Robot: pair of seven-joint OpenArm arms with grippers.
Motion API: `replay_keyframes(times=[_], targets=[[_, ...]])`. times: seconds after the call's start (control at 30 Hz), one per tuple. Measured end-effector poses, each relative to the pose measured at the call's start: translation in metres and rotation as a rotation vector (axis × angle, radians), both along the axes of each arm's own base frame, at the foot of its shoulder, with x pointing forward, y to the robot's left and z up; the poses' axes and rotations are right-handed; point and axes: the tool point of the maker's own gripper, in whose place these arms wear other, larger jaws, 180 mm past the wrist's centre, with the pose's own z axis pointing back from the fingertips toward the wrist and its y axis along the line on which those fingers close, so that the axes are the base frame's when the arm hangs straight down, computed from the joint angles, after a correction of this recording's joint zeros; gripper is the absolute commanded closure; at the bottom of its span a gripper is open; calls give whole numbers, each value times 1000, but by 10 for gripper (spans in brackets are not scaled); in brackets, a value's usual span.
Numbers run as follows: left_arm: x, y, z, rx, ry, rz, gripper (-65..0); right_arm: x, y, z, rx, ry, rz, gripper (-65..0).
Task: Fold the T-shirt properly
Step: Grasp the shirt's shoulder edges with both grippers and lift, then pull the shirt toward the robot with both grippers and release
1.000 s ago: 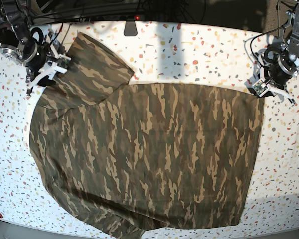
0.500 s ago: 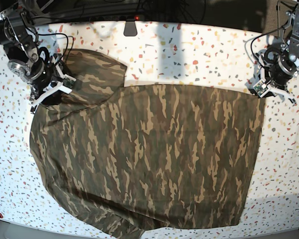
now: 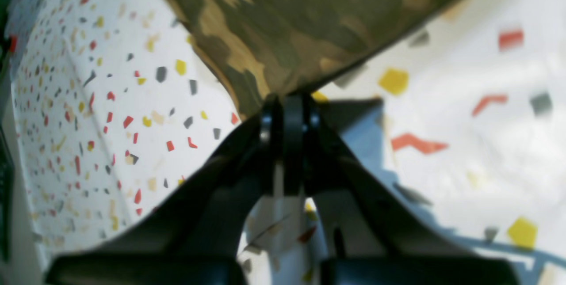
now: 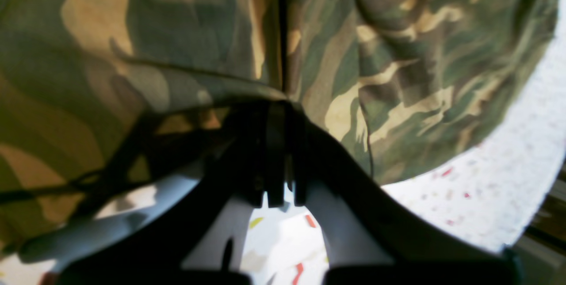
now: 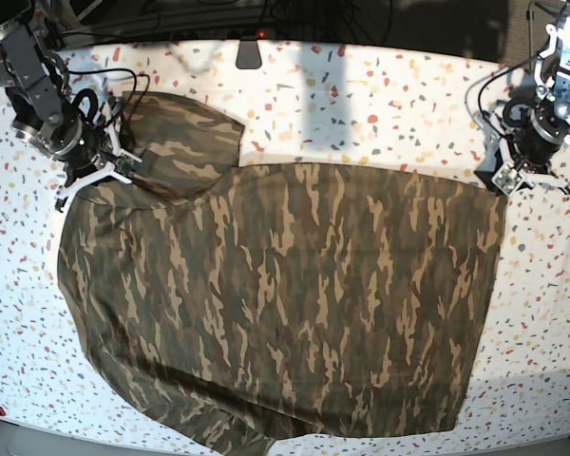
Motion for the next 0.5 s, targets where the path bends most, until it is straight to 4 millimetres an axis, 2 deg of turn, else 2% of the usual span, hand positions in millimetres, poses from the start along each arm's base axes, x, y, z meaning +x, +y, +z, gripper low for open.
replay_keyframes(times=[0.13, 0.27, 0.4, 0.5], targets=[[-2, -6, 10, -66, -16, 17, 0, -3, -6, 5, 9, 25, -43, 0], [-18, -2, 23, -122, -28, 56, 0, -17, -5, 14, 31, 21, -57, 0], [-29, 16, 47, -174, -75, 131, 0, -33, 0, 36, 122, 5, -107, 0], [-45, 20, 56, -184, -75, 146, 0, -42, -4, 54, 153, -21, -132, 0]])
